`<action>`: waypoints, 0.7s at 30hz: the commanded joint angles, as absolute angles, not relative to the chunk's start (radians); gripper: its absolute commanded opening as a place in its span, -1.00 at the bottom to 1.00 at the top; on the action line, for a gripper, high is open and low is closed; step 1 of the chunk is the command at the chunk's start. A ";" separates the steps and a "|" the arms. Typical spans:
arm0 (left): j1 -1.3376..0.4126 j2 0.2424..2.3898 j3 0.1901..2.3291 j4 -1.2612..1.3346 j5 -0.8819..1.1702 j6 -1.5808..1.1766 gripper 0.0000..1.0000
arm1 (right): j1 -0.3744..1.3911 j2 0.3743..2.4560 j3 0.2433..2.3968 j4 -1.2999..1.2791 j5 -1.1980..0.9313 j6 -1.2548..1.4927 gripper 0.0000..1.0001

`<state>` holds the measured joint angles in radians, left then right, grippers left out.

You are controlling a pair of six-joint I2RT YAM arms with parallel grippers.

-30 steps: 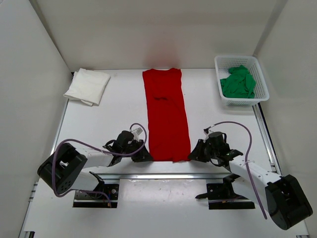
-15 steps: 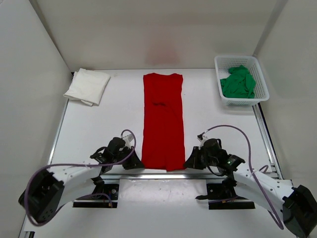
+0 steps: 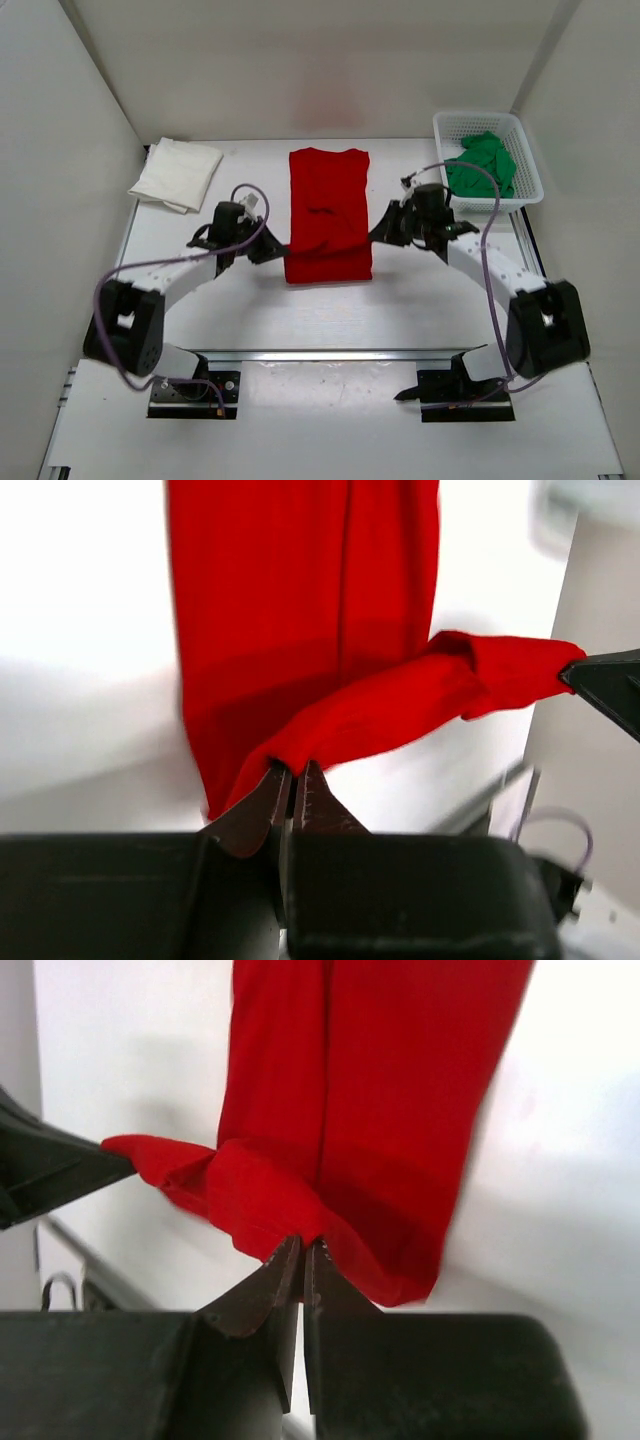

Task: Fold and stack the t-shirts
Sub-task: Fold the folded rectangular tshirt in 1/3 of the way

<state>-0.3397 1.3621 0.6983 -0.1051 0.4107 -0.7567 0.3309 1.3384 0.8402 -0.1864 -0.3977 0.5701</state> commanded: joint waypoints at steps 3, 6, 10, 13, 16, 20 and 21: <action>-0.304 1.616 0.934 -0.025 0.362 -0.732 -1.00 | 0.243 1.604 1.067 -0.132 -0.409 0.480 -1.00; -0.284 1.754 1.030 -0.020 0.371 -0.742 -1.00 | 0.221 1.730 1.158 -0.115 -0.443 0.480 -0.99; -0.279 1.879 1.132 -0.021 0.348 -0.741 -1.00 | 0.204 1.830 1.235 -0.084 -0.469 0.483 -1.00; -0.268 1.934 1.190 -0.009 0.341 -0.749 -1.00 | 0.186 1.913 1.291 -0.081 -0.486 0.483 -1.00; -0.265 1.969 1.241 -0.014 0.333 -0.738 -1.00 | 0.178 1.968 1.354 -0.087 -0.486 0.477 -1.00; -0.255 1.980 1.241 0.021 0.340 -0.755 -0.68 | 0.178 2.003 1.399 -0.095 -0.491 0.474 -0.91; -0.252 1.982 1.235 0.046 0.363 -0.767 -0.50 | 0.173 2.011 1.410 -0.103 -0.489 0.472 -0.85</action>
